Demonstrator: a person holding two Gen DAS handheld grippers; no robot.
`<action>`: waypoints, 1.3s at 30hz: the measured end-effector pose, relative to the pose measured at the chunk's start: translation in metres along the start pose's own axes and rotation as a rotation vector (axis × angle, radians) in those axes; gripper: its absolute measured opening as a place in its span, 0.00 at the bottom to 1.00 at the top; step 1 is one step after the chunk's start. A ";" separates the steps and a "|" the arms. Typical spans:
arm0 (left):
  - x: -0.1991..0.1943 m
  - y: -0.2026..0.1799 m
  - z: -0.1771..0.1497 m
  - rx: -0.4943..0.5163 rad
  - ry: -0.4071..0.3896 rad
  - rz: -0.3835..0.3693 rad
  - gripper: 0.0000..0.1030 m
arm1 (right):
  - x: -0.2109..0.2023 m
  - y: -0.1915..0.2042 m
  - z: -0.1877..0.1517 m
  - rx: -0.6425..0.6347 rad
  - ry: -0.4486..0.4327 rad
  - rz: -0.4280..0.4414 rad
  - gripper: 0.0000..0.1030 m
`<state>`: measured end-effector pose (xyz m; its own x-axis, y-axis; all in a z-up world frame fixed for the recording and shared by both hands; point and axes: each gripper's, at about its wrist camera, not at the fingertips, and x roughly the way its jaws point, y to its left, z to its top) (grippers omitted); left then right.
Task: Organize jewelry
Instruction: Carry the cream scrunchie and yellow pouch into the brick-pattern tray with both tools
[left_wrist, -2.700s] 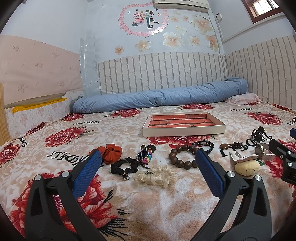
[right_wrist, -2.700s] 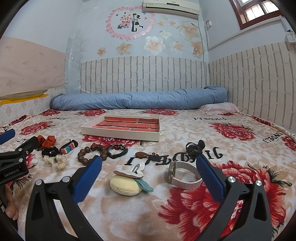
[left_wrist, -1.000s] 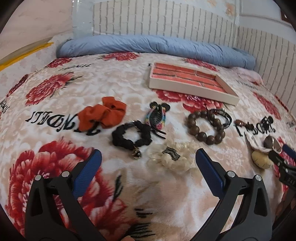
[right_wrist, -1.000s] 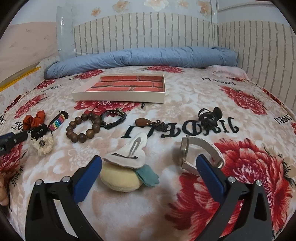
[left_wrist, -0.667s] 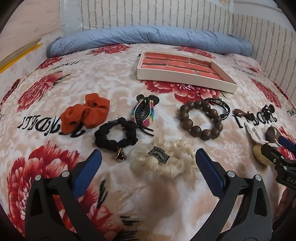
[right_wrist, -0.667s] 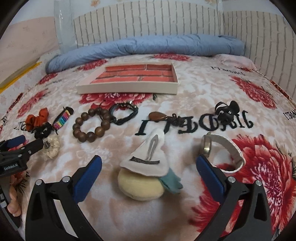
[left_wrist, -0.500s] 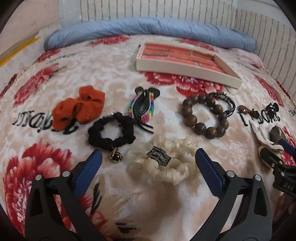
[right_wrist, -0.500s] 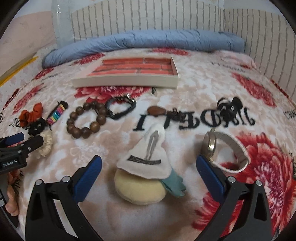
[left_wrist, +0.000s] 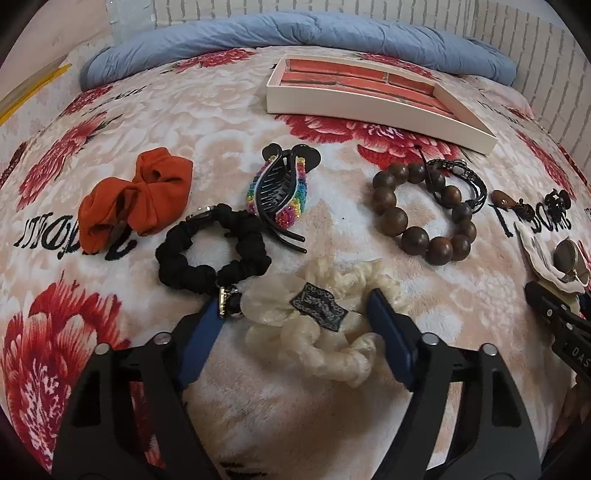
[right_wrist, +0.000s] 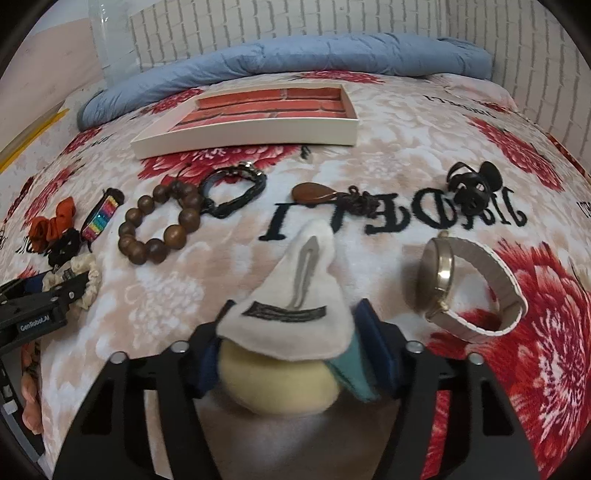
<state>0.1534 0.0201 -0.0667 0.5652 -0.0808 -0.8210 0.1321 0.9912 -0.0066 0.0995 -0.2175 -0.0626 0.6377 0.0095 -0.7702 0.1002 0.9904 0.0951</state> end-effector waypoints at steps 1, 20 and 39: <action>-0.001 0.000 0.000 0.000 -0.001 0.003 0.67 | 0.000 0.000 0.000 -0.001 0.001 0.005 0.55; -0.036 0.017 0.006 -0.042 -0.064 -0.085 0.12 | -0.037 -0.015 0.038 -0.013 -0.090 0.110 0.50; -0.051 -0.001 0.140 0.025 -0.171 -0.101 0.11 | -0.021 -0.028 0.160 -0.065 -0.169 0.152 0.51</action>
<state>0.2388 0.0084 0.0552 0.6778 -0.1981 -0.7081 0.2138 0.9745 -0.0680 0.2060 -0.2672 0.0517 0.7610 0.1418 -0.6330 -0.0531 0.9862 0.1570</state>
